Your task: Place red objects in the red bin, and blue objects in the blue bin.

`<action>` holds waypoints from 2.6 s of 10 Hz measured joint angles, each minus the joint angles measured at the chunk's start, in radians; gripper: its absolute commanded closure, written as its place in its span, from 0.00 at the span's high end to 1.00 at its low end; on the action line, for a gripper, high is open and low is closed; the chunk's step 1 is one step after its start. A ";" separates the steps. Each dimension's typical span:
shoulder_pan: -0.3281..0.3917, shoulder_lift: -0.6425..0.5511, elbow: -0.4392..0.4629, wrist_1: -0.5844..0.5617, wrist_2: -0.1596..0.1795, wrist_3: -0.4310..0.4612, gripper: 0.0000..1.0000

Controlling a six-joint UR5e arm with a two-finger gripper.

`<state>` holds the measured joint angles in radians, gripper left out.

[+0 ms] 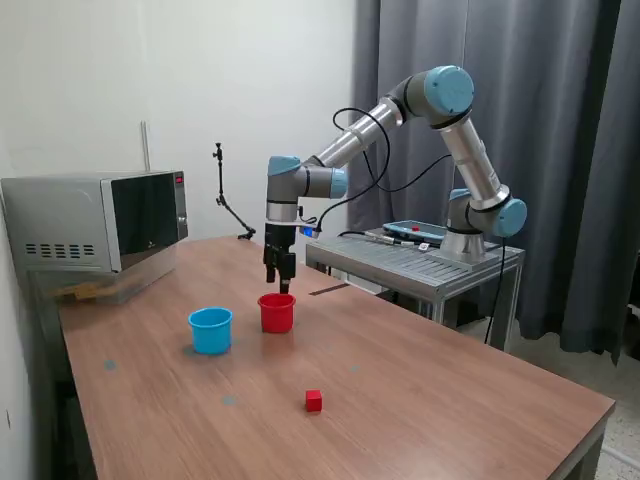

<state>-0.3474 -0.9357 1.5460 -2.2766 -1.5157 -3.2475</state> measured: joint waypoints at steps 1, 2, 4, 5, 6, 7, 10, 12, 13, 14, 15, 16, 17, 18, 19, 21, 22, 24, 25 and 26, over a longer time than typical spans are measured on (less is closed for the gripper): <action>0.001 0.000 -0.002 0.001 -0.003 0.000 1.00; 0.008 -0.001 -0.005 0.003 -0.011 0.000 1.00; 0.036 -0.006 -0.029 0.019 -0.033 0.001 1.00; 0.052 -0.009 -0.047 0.035 -0.038 0.001 1.00; 0.067 -0.011 -0.060 0.046 -0.041 0.001 1.00; 0.081 -0.011 -0.066 0.054 -0.042 0.000 1.00; 0.126 -0.014 -0.074 0.065 -0.043 0.001 1.00; 0.149 -0.015 -0.083 0.070 -0.042 0.015 1.00; 0.156 -0.015 -0.090 0.072 -0.042 0.032 1.00; 0.163 -0.015 -0.098 0.073 -0.042 0.052 1.00; 0.171 -0.014 -0.107 0.073 -0.043 0.078 1.00; 0.179 -0.012 -0.117 0.074 -0.044 0.112 1.00; 0.187 -0.007 -0.129 0.075 -0.052 0.156 1.00; 0.198 -0.002 -0.142 0.076 -0.067 0.207 1.00; 0.213 0.009 -0.163 0.101 -0.082 0.268 1.00; 0.246 0.041 -0.219 0.163 -0.095 0.372 1.00; 0.262 0.054 -0.244 0.179 -0.097 0.414 1.00; 0.290 0.074 -0.283 0.203 -0.097 0.486 1.00; 0.302 0.083 -0.300 0.213 -0.097 0.512 1.00; 0.314 0.093 -0.318 0.219 -0.097 0.532 1.00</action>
<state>-0.0338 -0.8423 1.2277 -2.0578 -1.6123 -2.7156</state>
